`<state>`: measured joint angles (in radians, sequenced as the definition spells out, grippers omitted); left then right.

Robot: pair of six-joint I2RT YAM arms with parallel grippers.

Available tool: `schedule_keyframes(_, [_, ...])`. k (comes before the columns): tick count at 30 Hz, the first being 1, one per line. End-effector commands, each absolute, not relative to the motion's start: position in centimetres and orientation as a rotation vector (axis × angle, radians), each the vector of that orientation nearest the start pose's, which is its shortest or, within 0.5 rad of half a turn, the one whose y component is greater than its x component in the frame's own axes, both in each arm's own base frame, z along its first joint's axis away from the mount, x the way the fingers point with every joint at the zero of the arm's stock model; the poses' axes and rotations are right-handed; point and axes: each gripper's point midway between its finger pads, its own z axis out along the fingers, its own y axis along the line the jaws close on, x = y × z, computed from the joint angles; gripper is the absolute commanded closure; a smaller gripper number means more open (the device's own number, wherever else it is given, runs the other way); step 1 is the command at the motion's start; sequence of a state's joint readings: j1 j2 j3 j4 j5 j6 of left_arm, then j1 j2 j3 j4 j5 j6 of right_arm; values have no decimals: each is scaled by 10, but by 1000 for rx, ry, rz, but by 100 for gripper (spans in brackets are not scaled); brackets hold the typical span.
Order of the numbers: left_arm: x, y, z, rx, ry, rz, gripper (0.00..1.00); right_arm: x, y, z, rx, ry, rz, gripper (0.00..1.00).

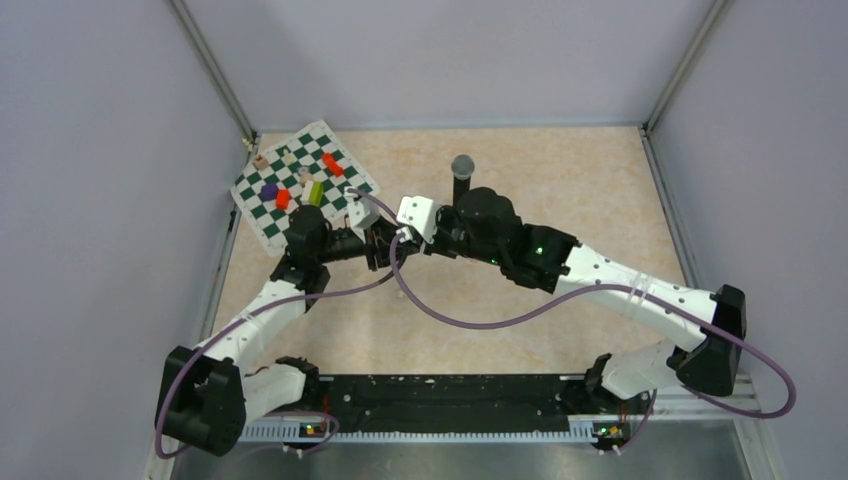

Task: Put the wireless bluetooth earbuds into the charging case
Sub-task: Place the earbud in the charging case.

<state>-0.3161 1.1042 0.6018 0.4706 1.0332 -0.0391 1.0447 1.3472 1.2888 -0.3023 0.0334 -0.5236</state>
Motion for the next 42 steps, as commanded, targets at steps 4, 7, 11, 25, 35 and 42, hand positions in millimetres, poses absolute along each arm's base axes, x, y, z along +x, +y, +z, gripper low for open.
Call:
schedule_keyframes(4, [241,-240,247,1028,1302,-1069,100,239,365,313,-1306,1354,311,93])
schedule_keyframes(7, [241,-240,247,1026,1304,-1068,100,238,367,312,-1311,1356,310,93])
schedule_keyframes(11, [241,-240,247,1027,1303,-1070,100,237,371,309,-1316,1359,300,93])
schedule_keyframes(25, [239,-240,247,1028,1294,-1076,100,237,379,306,-1317,1366,281,93])
schedule_keyframes(35, [239,-240,249,1023,1291,-1070,100,219,382,287,-1439,1350,308,93])
schedule_keyframes(42, [239,-240,250,1019,1288,-1076,100,214,384,280,-1475,1348,313,93])
